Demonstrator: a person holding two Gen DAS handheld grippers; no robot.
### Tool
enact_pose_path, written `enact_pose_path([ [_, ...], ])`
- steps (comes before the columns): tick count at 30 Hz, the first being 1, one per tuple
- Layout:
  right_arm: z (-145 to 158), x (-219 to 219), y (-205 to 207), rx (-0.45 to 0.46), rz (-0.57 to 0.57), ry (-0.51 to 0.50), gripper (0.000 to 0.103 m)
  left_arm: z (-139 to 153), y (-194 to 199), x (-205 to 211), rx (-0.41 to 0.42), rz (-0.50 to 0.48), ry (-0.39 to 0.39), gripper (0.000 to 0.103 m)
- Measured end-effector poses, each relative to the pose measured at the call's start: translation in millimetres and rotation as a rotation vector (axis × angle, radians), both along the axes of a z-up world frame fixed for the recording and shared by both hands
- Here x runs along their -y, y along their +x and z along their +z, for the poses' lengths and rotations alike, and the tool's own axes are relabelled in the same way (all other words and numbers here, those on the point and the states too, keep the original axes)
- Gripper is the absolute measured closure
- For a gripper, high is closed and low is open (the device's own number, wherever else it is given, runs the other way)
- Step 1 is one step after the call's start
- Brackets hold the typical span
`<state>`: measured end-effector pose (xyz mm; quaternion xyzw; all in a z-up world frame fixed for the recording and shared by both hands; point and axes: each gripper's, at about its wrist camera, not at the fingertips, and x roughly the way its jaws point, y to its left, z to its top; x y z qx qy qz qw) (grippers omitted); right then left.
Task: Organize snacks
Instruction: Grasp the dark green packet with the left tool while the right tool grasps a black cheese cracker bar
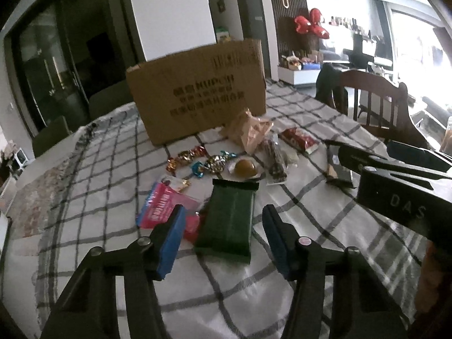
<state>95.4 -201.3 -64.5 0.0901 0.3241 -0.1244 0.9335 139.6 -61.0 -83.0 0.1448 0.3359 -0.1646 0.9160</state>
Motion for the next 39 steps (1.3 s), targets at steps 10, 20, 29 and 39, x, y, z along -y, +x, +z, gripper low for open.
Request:
enact_pose_path([
  [10, -18.4, 4.7, 30.7, -0.059, -0.05, 0.006, 0.035, -20.3, 29.0, 1.9, -0.078, -0.009, 0.003, 0.055],
  [20, -30.1, 11.0, 48.9, -0.119, -0.086, 0.034, 0.044, -30.1, 42.3, 3.6, -0.141, -0.023, -0.039, 0.056],
  [29, -38.3, 15.6, 60.0, -0.159, -0.107, 0.044, 0.05, -33.3, 50.1, 3.5, -0.184, -0.024, -0.076, 0.055],
  [39, -43.9, 17.9, 63.0, -0.175, -0.114, 0.041, 0.058, -35.9, 53.4, 8.4, -0.201, -0.026, -0.07, 0.054],
])
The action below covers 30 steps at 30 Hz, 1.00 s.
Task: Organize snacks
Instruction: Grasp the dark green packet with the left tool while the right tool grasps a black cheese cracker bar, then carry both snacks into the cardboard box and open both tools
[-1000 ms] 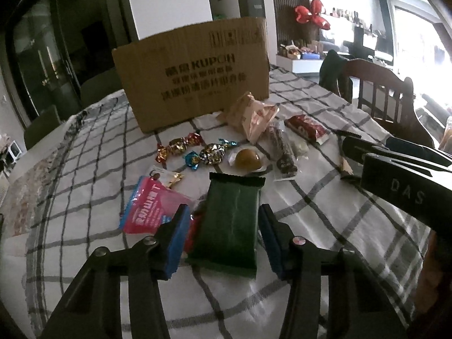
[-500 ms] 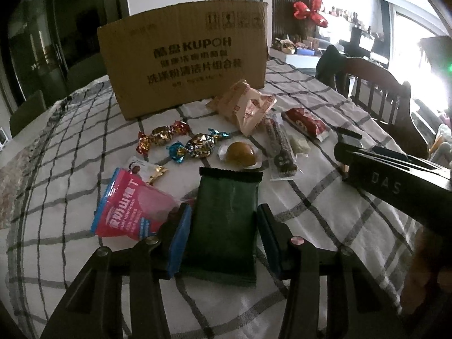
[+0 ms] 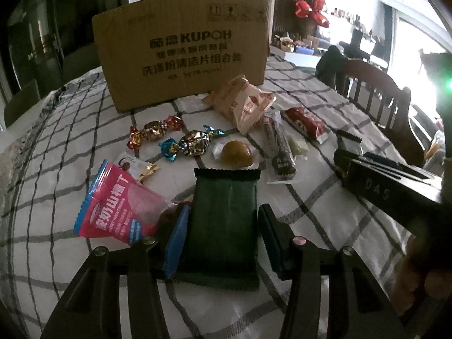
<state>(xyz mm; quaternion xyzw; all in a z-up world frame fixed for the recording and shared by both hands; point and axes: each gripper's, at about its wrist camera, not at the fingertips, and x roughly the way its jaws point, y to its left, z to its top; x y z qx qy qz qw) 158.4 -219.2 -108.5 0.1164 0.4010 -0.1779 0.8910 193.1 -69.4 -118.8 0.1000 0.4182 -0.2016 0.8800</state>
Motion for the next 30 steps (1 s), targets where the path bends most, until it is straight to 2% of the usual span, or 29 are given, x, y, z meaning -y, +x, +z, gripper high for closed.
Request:
enact_pose_path([
  [5, -0.1, 0.9, -0.3, 0.001, 0.002, 0.0, 0.064, 0.3, 0.0, 0.7, 0.007, 0.006, 0.011, 0.059],
  [13, 3.7, 3.2, -6.1, 0.017, 0.009, 0.017, 0.067, 6.7, -4.0, 0.2, 0.014, 0.018, 0.013, 0.059],
  [22, 20.3, -6.2, -23.1, 0.074, 0.069, 0.005, 0.067, 27.3, -13.1, -5.3, 0.04, 0.053, -0.028, 0.059],
  [30, 50.0, -16.3, -32.2, 0.141, 0.151, 0.013, 0.068, 57.2, -17.5, -9.1, 0.082, 0.092, -0.055, 0.059],
])
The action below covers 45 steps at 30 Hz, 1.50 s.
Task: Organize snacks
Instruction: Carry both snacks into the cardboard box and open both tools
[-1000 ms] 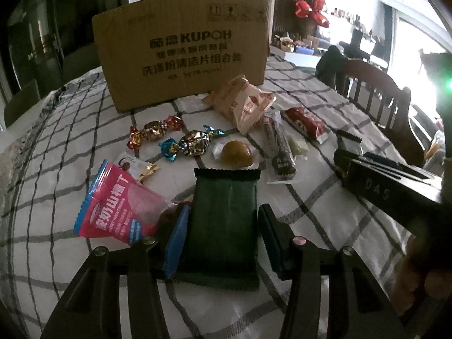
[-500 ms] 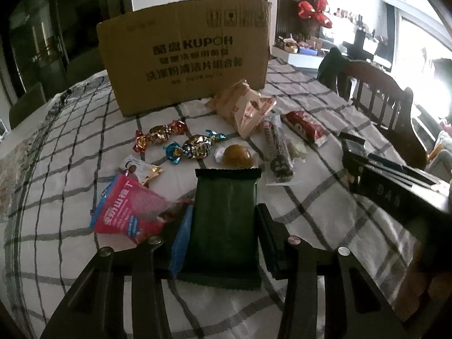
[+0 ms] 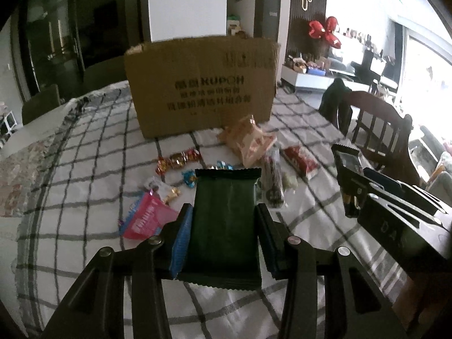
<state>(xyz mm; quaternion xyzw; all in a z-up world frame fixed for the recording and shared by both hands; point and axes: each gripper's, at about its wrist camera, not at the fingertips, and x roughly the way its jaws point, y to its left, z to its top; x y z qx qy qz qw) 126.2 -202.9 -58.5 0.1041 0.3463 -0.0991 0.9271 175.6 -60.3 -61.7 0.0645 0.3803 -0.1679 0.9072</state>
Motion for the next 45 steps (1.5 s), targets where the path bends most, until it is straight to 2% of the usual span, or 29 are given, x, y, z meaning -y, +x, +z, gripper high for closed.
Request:
enact_pose_path([
  [9, 38.6, -11.0, -1.5, 0.082, 0.071, -0.004, 0.068, 44.6, -1.8, -8.4, 0.1, 0.04, -0.024, 0.059],
  [17, 65.1, -17.3, 8.5, 0.111, 0.145, 0.016, 0.068, 73.5, 11.9, -20.1, 0.146, 0.079, -0.061, 0.059],
  [25, 90.1, -10.7, 36.4, 0.123, 0.196, 0.089, 0.068, 100.8, 31.3, -25.6, 0.204, 0.091, -0.042, 0.059],
  [29, 104.5, -9.2, 52.0, 0.147, 0.205, 0.093, 0.07, 115.1, 43.0, -25.8, 0.251, 0.106, -0.026, 0.059],
  [30, 107.2, -9.1, 57.2, 0.151, 0.213, 0.09, 0.074, 117.9, 48.3, -25.9, 0.256, 0.11, -0.021, 0.059],
  [33, 110.1, -4.5, 70.8, 0.137, 0.212, 0.099, 0.077, 125.2, 61.6, -23.6, 0.267, 0.098, -0.012, 0.059],
  [35, 113.2, -3.5, 79.3, 0.137, 0.207, 0.07, 0.077, 128.1, 70.8, -22.6, 0.264, 0.09, -0.018, 0.059],
  [41, 129.8, 0.1, 116.1, 0.129, 0.242, 0.087, 0.077, 140.2, 110.9, -16.1, 0.231, 0.064, -0.052, 0.059],
  [45, 138.2, -0.2, 139.5, 0.13, 0.244, 0.056, 0.077, 146.7, 143.6, -14.0, 0.197, 0.055, -0.077, 0.059],
])
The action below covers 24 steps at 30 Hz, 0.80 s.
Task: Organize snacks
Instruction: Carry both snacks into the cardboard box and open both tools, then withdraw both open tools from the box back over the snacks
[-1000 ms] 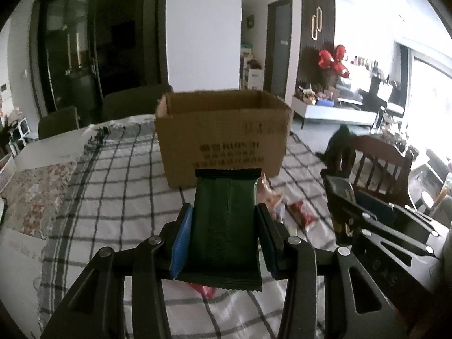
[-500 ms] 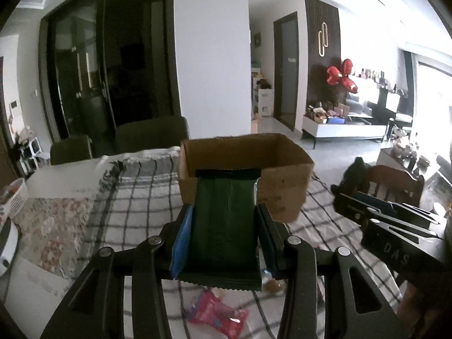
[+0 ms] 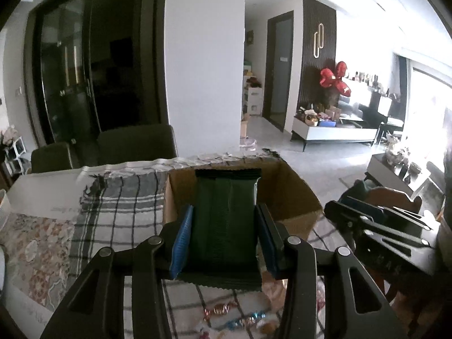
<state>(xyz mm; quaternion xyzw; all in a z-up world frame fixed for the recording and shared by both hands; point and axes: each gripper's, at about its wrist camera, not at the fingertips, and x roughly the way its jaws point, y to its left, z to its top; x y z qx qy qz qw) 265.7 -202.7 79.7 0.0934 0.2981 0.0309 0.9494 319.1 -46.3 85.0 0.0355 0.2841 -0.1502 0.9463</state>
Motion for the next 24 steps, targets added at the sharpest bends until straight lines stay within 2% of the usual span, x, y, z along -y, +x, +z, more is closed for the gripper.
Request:
enact_pose_path([
  [8, 5.2, 5.8, 36.9, -0.039, -0.011, -0.043, 0.076, -3.5, 57.3, 11.1, -0.068, -0.015, -0.008, 0.059],
  [10, 3.6, 7.3, 43.7, -0.053, -0.018, -0.058, 0.07, -5.6, 70.2, 16.4, -0.077, -0.015, 0.002, 0.058],
  [12, 1.2, 9.2, 49.1, -0.067, -0.031, -0.074, 0.06, -7.4, 78.8, 21.3, -0.069, -0.003, 0.028, 0.048],
  [13, 0.0, 10.5, 50.5, -0.073, -0.037, -0.078, 0.058, -6.8, 80.3, 22.4, -0.064, 0.004, 0.033, 0.04],
  [14, -1.3, 12.0, 51.9, -0.078, -0.043, -0.085, 0.055, -7.2, 80.2, 23.1, -0.058, 0.015, 0.037, 0.037],
  [16, -3.0, 12.2, 53.1, -0.086, -0.051, -0.095, 0.049, -6.1, 79.7, 22.9, -0.053, 0.022, 0.037, 0.036],
  [19, -4.8, 15.5, 50.8, -0.094, -0.053, -0.092, 0.038, -5.7, 70.4, 19.4, -0.049, 0.026, 0.034, 0.024],
  [21, -4.9, 15.5, 46.0, -0.089, -0.053, -0.092, 0.026, -6.4, 61.2, 16.9, -0.041, 0.031, 0.04, 0.023],
  [24, -5.4, 13.9, 35.2, -0.069, -0.058, -0.109, 0.017, -8.1, 44.7, 13.3, -0.035, 0.03, 0.05, 0.02],
])
